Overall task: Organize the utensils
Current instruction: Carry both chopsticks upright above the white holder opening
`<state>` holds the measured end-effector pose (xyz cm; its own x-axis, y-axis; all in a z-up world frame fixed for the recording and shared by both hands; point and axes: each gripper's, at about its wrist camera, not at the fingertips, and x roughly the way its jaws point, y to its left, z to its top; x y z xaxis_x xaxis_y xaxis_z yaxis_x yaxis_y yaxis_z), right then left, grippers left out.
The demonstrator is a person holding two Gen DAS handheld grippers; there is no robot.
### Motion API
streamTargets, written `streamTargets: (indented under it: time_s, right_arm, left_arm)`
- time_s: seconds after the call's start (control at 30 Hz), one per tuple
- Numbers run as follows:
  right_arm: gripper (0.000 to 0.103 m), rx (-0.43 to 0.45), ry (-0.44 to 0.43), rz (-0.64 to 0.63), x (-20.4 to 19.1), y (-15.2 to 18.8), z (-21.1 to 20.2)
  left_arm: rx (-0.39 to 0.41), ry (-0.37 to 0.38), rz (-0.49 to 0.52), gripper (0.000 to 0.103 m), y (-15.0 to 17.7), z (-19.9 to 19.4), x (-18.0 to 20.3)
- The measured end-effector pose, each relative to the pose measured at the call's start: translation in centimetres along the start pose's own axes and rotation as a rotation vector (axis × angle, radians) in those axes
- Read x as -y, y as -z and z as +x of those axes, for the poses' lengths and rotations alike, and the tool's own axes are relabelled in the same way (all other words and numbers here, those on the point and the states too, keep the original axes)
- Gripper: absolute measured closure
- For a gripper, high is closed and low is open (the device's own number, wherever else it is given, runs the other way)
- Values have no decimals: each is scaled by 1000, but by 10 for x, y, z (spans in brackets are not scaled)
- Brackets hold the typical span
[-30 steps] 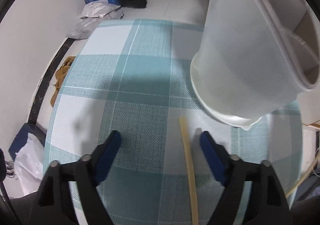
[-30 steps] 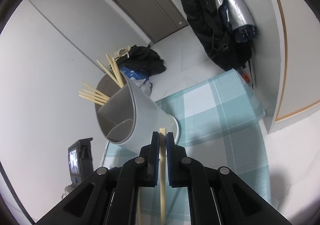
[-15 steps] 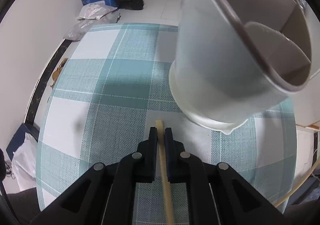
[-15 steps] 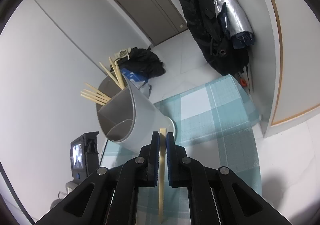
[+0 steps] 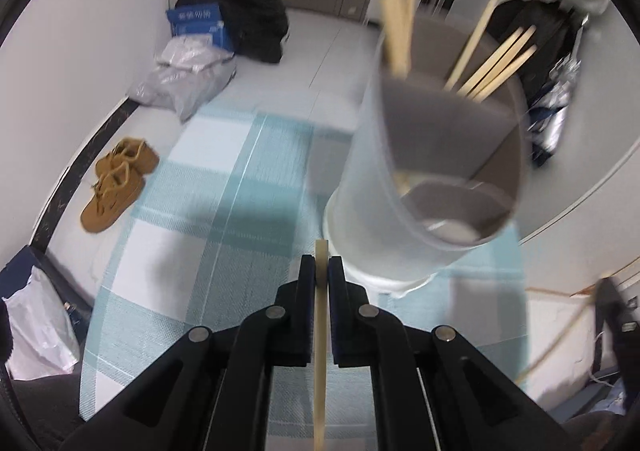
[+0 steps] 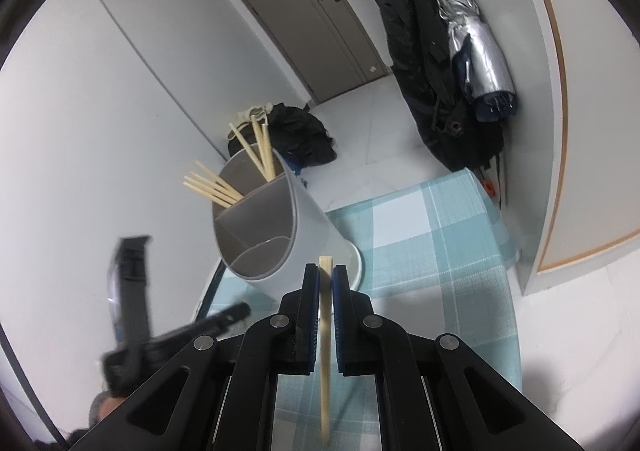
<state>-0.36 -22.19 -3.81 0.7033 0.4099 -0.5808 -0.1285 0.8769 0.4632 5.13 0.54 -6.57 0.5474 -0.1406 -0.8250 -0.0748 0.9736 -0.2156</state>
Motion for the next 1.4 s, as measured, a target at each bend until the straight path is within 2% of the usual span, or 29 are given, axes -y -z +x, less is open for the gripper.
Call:
streamTargets:
  time_s: [0.1, 0.2, 0.37, 0.5, 0.87, 1.07, 1.4]
  right_arm:
    - [97, 15, -2, -35, -8, 3, -3]
    - [97, 51, 11, -71, -18, 6, -9]
    - [97, 93, 7, -111, -31, 9, -17]
    - [97, 123, 6, -157, -42, 9, -18]
    - [97, 148, 20, -191, -57, 23, -25]
    - [97, 164, 14, -207, -63, 29, -35]
    - [97, 167, -3, -223, -74, 27, -37]
  left_arm:
    - [74, 40, 19, 101, -2, -23, 5]
    - [135, 41, 46, 101, 3, -38, 10]
    - [166, 54, 67, 101, 10, -52, 8]
    - [221, 47, 62, 101, 19, -72, 6]
    - [241, 58, 88, 101, 34, -95, 7]
    - [226, 47, 130, 101, 36, -101, 9]
    - [232, 83, 167, 101, 26, -116, 15]
